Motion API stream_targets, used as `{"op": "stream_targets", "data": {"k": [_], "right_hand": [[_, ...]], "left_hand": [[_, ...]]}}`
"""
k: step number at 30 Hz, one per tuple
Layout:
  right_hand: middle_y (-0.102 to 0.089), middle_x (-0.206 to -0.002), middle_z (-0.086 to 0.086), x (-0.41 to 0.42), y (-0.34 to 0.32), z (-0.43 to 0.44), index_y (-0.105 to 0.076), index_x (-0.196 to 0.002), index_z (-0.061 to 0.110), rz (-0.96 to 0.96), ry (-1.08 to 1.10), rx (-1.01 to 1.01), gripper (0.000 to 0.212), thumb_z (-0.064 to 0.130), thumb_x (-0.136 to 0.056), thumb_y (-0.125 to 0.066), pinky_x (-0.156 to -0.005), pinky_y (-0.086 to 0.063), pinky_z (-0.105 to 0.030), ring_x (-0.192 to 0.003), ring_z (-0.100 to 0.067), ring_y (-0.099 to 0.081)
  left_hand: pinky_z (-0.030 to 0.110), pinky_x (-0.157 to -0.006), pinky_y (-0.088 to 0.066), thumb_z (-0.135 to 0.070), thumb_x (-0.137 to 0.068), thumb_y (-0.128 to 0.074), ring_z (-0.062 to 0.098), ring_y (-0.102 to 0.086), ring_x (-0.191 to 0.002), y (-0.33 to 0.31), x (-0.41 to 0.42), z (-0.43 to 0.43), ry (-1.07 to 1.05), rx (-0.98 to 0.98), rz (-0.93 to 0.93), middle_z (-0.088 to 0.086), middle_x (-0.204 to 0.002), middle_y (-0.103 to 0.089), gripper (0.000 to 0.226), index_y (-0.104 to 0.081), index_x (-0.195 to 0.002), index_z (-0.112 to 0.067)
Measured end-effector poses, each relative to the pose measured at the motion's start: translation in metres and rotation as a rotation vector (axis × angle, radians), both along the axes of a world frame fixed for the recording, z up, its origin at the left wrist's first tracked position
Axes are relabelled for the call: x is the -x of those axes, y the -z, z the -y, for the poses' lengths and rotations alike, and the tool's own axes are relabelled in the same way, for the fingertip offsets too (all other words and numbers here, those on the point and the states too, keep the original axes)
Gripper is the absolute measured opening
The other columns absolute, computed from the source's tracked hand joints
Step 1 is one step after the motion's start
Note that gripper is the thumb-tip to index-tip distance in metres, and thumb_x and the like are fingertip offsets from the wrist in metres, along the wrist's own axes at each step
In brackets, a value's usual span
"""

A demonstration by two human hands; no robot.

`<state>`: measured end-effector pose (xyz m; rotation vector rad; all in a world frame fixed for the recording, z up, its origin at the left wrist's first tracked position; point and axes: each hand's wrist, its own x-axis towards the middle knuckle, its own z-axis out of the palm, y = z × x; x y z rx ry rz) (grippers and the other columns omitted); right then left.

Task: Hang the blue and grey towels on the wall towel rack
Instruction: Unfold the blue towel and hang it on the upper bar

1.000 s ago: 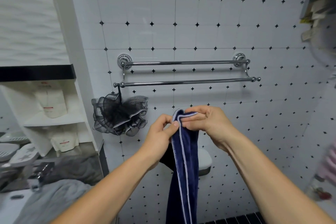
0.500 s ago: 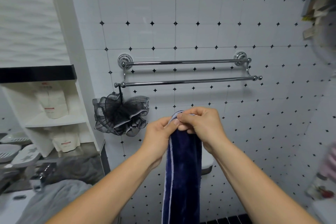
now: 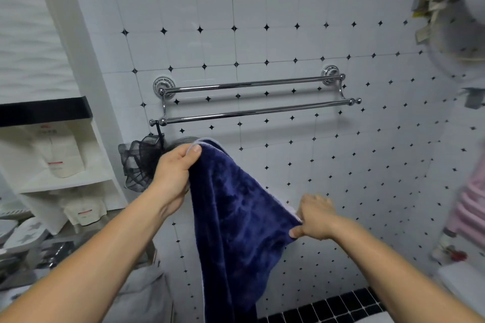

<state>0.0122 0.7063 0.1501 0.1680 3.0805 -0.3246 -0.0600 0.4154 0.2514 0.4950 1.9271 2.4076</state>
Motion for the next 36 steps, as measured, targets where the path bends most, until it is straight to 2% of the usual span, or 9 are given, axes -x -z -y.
{"op": "stream_targets", "data": {"k": [6,12,15,19,23,25,29,34,36], "right_hand": [[-0.045,-0.052,0.004,0.001,-0.011,-0.029,-0.053,-0.054,0.016,-0.038,0.002,0.278,0.036,0.037,-0.071,-0.076,-0.053,-0.031,-0.029,-0.051,-0.015,-0.039],[-0.067,-0.062,0.005,-0.002,-0.046,-0.035,-0.072,-0.069,0.026,-0.140,-0.071,0.568,0.014,0.027,-0.064,-0.086,-0.063,-0.047,-0.028,-0.059,-0.011,-0.057],[-0.073,-0.082,-0.002,-0.002,-0.056,-0.031,-0.073,-0.083,0.024,-0.033,-0.222,0.459,0.006,0.024,-0.077,-0.076,-0.077,-0.053,-0.037,-0.073,-0.016,-0.064],[-0.064,-0.084,-0.012,0.004,-0.065,-0.028,-0.069,-0.082,0.019,0.116,-0.255,0.182,0.018,0.037,-0.082,-0.067,-0.066,-0.046,-0.035,-0.068,-0.013,-0.053],[-0.060,-0.069,-0.004,0.015,-0.089,-0.027,-0.063,-0.073,0.015,-0.196,0.074,-0.028,0.028,0.037,-0.089,-0.061,-0.063,-0.043,-0.030,-0.071,-0.023,-0.057],[-0.059,-0.065,-0.007,0.012,-0.094,-0.012,-0.063,-0.067,0.012,-0.216,0.060,0.101,0.029,0.036,-0.084,-0.067,-0.060,-0.043,-0.031,-0.067,-0.024,-0.057],[-0.056,-0.063,-0.012,-0.024,-0.081,0.022,-0.063,-0.063,0.013,0.300,-0.391,0.299,0.042,0.052,-0.070,-0.077,-0.055,-0.035,-0.028,-0.056,-0.016,-0.046],[-0.051,-0.058,-0.009,-0.004,-0.097,-0.017,-0.065,-0.068,0.002,-0.261,0.205,0.201,0.033,0.029,-0.086,-0.071,-0.052,-0.035,-0.029,-0.057,-0.024,-0.048],[-0.041,-0.052,-0.005,-0.003,-0.098,-0.009,-0.059,-0.061,0.002,-0.133,0.060,0.302,0.039,0.031,-0.083,-0.073,-0.049,-0.028,-0.029,-0.051,-0.022,-0.037]], "left_hand": [[0.015,-0.039,-0.043,-0.023,-0.097,-0.053,0.006,-0.061,-0.049,0.005,0.012,0.026,-0.109,0.062,0.024,-0.004,-0.067,-0.071,0.020,-0.071,-0.092,-0.016],[0.028,-0.061,-0.049,-0.016,-0.095,-0.058,0.016,-0.061,-0.066,0.010,0.020,0.056,-0.319,0.077,0.042,0.005,-0.078,-0.070,0.017,-0.072,-0.086,-0.014],[0.024,-0.058,-0.050,-0.015,-0.093,-0.062,0.014,-0.060,-0.065,0.014,0.021,0.065,-0.347,0.109,0.017,0.007,-0.081,-0.069,0.012,-0.072,-0.090,-0.010],[0.016,-0.055,-0.052,-0.013,-0.093,-0.061,0.012,-0.060,-0.066,0.017,0.025,0.074,-0.379,0.133,-0.016,0.010,-0.087,-0.068,0.014,-0.071,-0.096,-0.003],[0.014,-0.054,-0.048,-0.013,-0.093,-0.061,0.003,-0.059,-0.059,0.019,0.025,0.067,-0.346,0.182,-0.094,-0.005,-0.070,-0.071,0.015,-0.070,-0.082,-0.015],[0.021,-0.057,-0.046,-0.017,-0.093,-0.061,0.006,-0.056,-0.060,0.018,0.028,0.063,-0.369,0.198,-0.104,-0.003,-0.070,-0.068,0.015,-0.070,-0.082,-0.017],[0.023,-0.061,-0.045,-0.018,-0.093,-0.062,0.012,-0.052,-0.065,0.020,0.039,0.076,-0.444,0.186,-0.058,0.001,-0.073,-0.063,0.019,-0.068,-0.076,-0.019],[0.012,-0.057,-0.049,-0.019,-0.093,-0.062,-0.002,-0.060,-0.058,0.031,0.028,0.072,-0.332,0.309,-0.108,-0.014,-0.063,-0.069,0.017,-0.070,-0.078,-0.022],[0.010,-0.055,-0.047,-0.017,-0.094,-0.061,-0.006,-0.057,-0.054,0.033,0.025,0.061,-0.305,0.332,-0.135,-0.017,-0.059,-0.068,0.018,-0.070,-0.078,-0.021]]}}
